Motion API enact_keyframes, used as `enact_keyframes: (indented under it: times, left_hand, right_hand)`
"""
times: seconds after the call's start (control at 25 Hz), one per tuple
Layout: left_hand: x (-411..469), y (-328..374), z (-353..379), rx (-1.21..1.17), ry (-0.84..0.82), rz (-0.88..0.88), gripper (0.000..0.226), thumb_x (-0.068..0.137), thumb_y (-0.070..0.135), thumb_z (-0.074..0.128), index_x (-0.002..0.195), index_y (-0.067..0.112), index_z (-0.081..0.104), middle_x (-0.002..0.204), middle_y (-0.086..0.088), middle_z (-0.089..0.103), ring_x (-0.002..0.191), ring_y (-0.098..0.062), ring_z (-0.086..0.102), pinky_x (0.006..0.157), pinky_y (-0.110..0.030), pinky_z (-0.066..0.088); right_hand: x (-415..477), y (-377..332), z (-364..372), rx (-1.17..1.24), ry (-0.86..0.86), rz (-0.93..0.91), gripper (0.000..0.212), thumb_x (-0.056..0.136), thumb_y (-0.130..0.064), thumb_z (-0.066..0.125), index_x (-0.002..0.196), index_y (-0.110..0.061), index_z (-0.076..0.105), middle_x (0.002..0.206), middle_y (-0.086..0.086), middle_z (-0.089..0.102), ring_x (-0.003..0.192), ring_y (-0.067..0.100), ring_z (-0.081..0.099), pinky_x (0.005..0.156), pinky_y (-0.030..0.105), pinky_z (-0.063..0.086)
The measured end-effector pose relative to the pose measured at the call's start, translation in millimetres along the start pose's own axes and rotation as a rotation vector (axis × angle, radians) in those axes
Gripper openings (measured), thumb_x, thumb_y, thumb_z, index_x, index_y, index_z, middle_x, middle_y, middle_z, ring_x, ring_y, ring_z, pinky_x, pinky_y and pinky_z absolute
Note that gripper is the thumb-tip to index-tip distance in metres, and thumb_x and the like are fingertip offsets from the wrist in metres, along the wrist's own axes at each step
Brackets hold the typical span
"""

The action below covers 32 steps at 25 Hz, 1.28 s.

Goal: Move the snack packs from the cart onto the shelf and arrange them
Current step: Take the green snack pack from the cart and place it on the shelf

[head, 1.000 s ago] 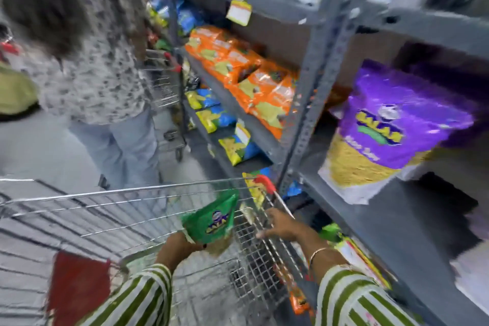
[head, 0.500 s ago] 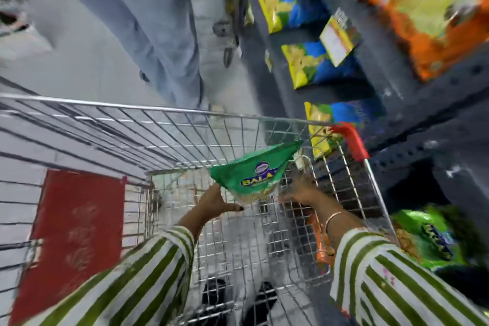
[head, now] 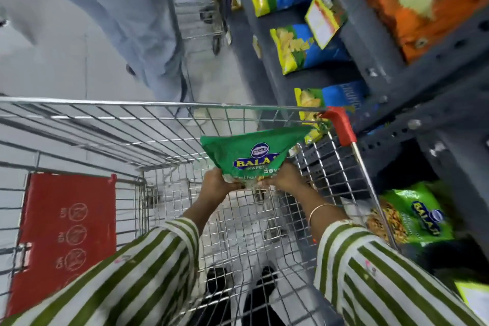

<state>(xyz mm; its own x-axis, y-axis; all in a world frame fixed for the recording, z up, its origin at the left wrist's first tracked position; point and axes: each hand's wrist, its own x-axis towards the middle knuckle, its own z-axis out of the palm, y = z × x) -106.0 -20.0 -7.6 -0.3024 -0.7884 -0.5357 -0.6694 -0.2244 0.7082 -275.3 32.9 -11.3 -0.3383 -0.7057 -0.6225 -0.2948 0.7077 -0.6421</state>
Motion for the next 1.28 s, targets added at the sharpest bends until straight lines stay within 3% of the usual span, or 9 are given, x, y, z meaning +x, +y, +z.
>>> enact_keyframes:
  times: [0.2,0.36,0.44,0.64,0.84,0.96,1.04,1.2,1.28]
  left_hand:
    - [-25,56,-31,0.192,-0.141,0.178,0.059,0.061,0.023,0.082,0.112,0.002,0.060,0.116,-0.017,0.068,0.101,-0.026,0.064,0.084,-0.029,0.050]
    - [-66,134,-52,0.390,-0.219,0.421,0.052,0.067,0.024,0.079,0.109,-0.001,0.064,0.107,-0.026,0.069,0.099,-0.033,0.064,0.056,-0.025,0.030]
    - [-96,173,-55,0.457,-0.240,0.505,0.049,0.070,0.024,0.076,0.105,-0.009,0.063,0.105,-0.031,0.068,0.099,-0.037,0.064,0.064,-0.035,0.035]
    - [-166,227,-46,0.572,-0.340,0.766,0.067,0.062,0.043,0.078,0.117,0.010,0.061,0.118,-0.010,0.068,0.112,-0.020,0.060,0.096,-0.033,0.048]
    - [-281,248,2,0.638,-0.471,0.978,0.091,0.054,0.073,0.063,0.125,0.017,0.056,0.127,-0.004,0.060,0.115,-0.008,0.051,0.095,-0.024,0.042]
    - [-337,250,48,0.583,-0.534,0.986,0.075,0.062,0.057,0.069,0.123,0.014,0.057,0.124,-0.005,0.062,0.099,0.003,0.061,0.085,-0.016,0.048]
    - [-375,253,88,0.595,-0.605,1.038,0.072,0.065,0.052,0.067,0.124,0.013,0.057,0.128,0.001,0.058,0.113,-0.006,0.056,0.091,-0.020,0.044]
    - [-441,249,170,0.456,-0.807,0.984,0.061,0.062,0.012,0.081,0.118,0.001,0.059,0.112,-0.002,0.060,0.106,-0.014,0.054,0.070,-0.019,0.048]
    - [-461,252,211,0.439,-0.893,0.996,0.075,0.051,0.020,0.083,0.119,0.001,0.057,0.118,-0.011,0.062,0.109,-0.019,0.056,0.091,-0.031,0.051]
  right_hand:
    - [-69,-32,-34,0.160,0.159,-0.016,0.071,0.060,0.002,0.080,0.123,0.002,0.047,0.119,0.010,0.061,0.114,0.021,0.055,0.085,0.020,0.042]
    - [-147,-52,-75,0.281,0.341,-0.123,0.071,0.064,0.012,0.074,0.127,0.006,0.041,0.118,0.010,0.056,0.114,0.019,0.050,0.073,0.004,0.045]
    - [-190,-61,-97,0.265,0.447,-0.180,0.068,0.064,0.004,0.077,0.125,0.004,0.046,0.121,0.012,0.058,0.116,0.021,0.051,0.077,0.006,0.043]
    - [-294,-51,-136,0.218,0.673,-0.263,0.081,0.057,-0.010,0.085,0.128,-0.004,0.046,0.130,0.012,0.057,0.121,0.019,0.050,0.097,0.022,0.039]
    - [-415,5,-154,0.268,0.813,-0.298,0.070,0.051,-0.001,0.085,0.114,-0.008,0.053,0.124,0.019,0.061,0.107,0.018,0.056,0.098,0.030,0.046]
    - [-489,50,-162,0.296,0.898,-0.254,0.076,0.049,-0.008,0.087,0.117,-0.011,0.053,0.124,0.015,0.062,0.114,0.025,0.057,0.103,0.044,0.045]
    - [-533,90,-168,0.303,0.956,-0.210,0.083,0.044,-0.016,0.089,0.118,-0.012,0.052,0.125,0.012,0.062,0.116,0.024,0.057,0.103,0.045,0.044]
    - [-608,154,-172,0.358,1.075,-0.088,0.079,0.039,-0.025,0.089,0.110,-0.027,0.053,0.126,0.008,0.061,0.118,0.024,0.056,0.106,0.042,0.042]
    - [-640,179,-171,0.435,1.119,-0.036,0.079,0.053,-0.009,0.086,0.122,-0.012,0.047,0.124,0.006,0.058,0.118,0.020,0.052,0.105,0.028,0.038]
